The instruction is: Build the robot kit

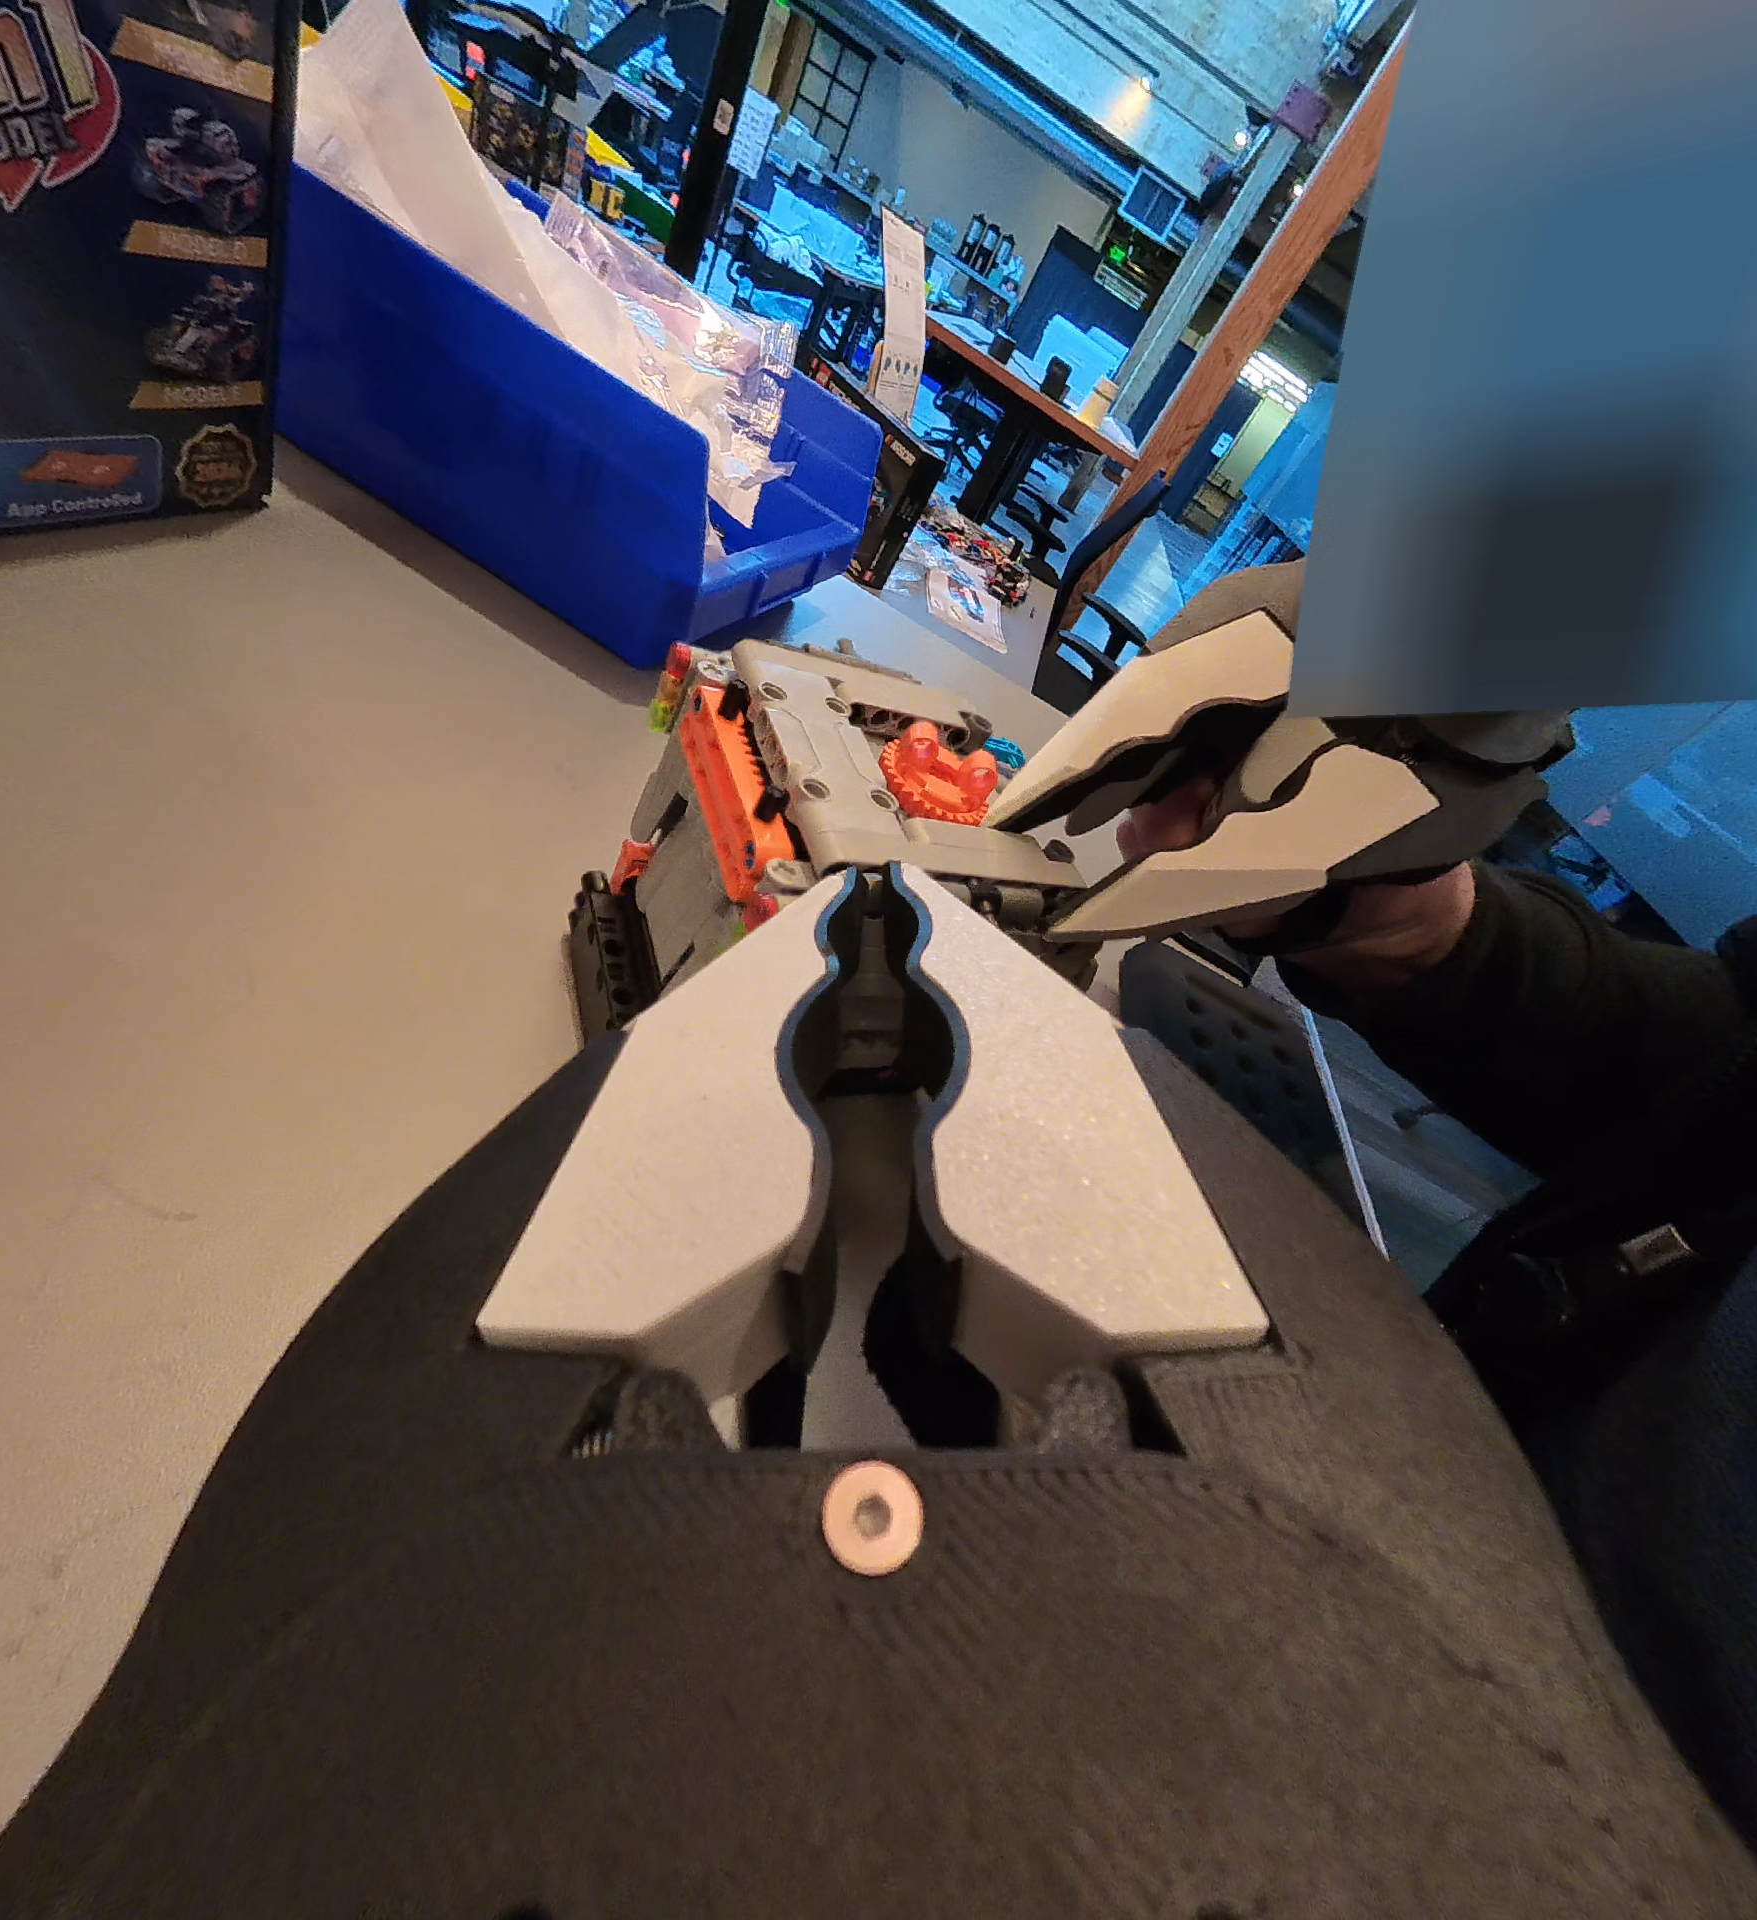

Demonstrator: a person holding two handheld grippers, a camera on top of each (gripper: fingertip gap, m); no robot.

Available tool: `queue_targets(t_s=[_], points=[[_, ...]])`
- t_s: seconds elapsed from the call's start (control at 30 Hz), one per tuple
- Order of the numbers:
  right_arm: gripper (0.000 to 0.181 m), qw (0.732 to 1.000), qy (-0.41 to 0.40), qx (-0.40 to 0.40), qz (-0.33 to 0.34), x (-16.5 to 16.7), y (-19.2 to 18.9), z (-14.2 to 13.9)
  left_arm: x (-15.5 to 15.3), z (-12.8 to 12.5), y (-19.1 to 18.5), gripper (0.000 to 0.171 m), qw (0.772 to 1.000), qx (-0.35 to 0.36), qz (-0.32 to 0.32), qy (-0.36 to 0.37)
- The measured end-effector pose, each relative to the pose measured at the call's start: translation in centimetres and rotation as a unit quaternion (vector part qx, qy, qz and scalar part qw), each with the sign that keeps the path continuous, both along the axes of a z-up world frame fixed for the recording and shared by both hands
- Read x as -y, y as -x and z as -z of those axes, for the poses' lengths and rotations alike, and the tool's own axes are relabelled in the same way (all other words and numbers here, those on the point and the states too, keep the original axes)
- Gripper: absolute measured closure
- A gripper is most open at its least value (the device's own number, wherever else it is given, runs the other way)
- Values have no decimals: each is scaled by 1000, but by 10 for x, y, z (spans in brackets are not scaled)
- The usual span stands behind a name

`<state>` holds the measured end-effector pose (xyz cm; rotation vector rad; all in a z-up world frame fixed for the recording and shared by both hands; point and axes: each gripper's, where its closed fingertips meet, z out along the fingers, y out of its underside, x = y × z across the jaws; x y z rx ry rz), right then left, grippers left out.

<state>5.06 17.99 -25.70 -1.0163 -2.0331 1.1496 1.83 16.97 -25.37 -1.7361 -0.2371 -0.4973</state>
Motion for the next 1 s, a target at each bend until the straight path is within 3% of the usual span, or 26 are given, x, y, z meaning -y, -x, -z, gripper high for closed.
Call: queue_targets(t_s=[0.27, 0.7, 1.0], points=[[161, 1000, 19, -1, -5, 0, 0, 0, 0, 0, -1, 171, 1000, 4, 14, -10], [162, 999, 48, -5, -11, 0, 1, 0, 2, -1, -1, 171, 991, 112, 33, -71], [164, 999, 31, -21, 25, -9, -11, -3, 1, -2, -3, 171, 993, 96, 37, -63]])
